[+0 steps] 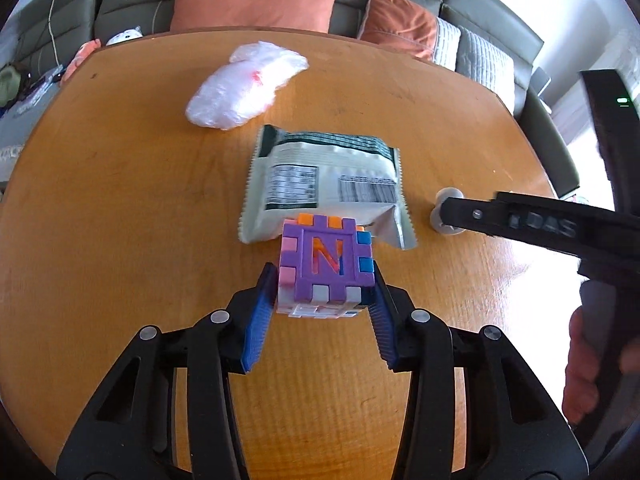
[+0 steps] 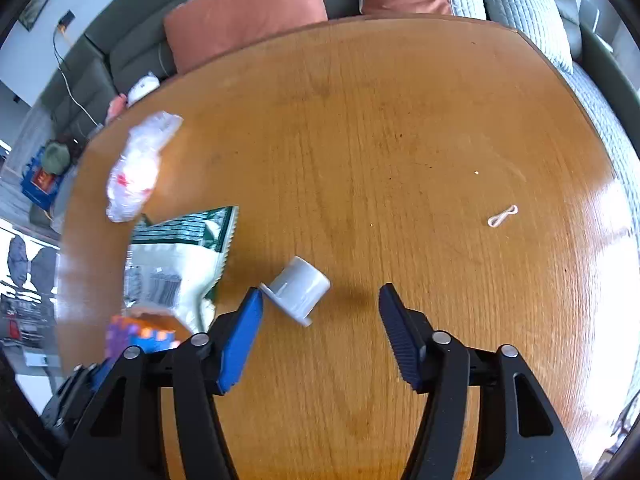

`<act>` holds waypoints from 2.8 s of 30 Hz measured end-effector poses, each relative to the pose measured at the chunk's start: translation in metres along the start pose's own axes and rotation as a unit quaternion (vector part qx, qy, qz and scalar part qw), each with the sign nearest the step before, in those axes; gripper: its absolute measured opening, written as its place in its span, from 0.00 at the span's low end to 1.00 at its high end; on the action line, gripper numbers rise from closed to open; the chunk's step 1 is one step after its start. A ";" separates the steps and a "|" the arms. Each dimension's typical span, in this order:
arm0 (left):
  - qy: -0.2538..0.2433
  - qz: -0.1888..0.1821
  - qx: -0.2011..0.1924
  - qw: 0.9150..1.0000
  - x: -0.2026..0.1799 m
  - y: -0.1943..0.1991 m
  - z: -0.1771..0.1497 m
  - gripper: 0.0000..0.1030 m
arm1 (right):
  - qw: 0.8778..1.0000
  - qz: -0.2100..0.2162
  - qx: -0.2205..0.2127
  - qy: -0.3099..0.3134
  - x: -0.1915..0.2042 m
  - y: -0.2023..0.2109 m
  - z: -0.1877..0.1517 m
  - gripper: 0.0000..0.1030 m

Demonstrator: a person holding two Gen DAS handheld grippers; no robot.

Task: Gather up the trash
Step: 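Grasp the purple N block with the left tool while the right tool grasps the white spool, then carry the block and spool over the black bin and release both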

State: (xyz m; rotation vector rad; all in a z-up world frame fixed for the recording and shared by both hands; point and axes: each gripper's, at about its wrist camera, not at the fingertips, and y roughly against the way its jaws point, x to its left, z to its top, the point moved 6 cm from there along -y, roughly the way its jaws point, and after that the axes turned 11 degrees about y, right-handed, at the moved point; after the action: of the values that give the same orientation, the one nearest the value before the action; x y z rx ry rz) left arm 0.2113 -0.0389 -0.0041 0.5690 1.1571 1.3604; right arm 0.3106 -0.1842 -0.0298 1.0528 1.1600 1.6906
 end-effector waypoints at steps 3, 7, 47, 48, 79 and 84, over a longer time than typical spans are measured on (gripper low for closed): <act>0.009 0.001 -0.001 1.000 0.010 0.003 -0.002 0.42 | 1.000 -0.021 -0.004 0.012 -0.001 0.001 0.001 0.28; 0.016 -0.004 -0.007 1.000 0.021 0.011 -0.006 0.42 | 1.000 -0.002 -0.014 -0.010 -0.006 0.013 -0.010 0.28; 0.178 0.105 -0.094 0.974 0.344 0.215 -0.125 0.42 | 0.936 0.162 0.002 0.312 0.455 0.072 -0.145 0.28; 0.186 0.110 -0.095 0.972 0.354 0.219 -0.130 0.42 | 0.931 0.166 0.006 0.324 0.469 0.070 -0.149 0.28; 0.355 0.227 -0.072 0.904 0.551 0.263 -0.217 0.94 | 0.861 0.180 0.064 0.471 0.675 0.013 -0.218 0.64; 0.368 0.228 -0.069 0.899 0.560 0.263 -0.226 0.94 | 0.861 0.182 0.076 0.468 0.671 0.006 -0.221 0.67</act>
State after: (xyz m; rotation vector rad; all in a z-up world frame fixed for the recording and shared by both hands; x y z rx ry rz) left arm -0.2046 0.4710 -0.0316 0.2110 1.5629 2.1580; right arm -0.1127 0.3762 0.0500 0.5097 1.7859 2.5803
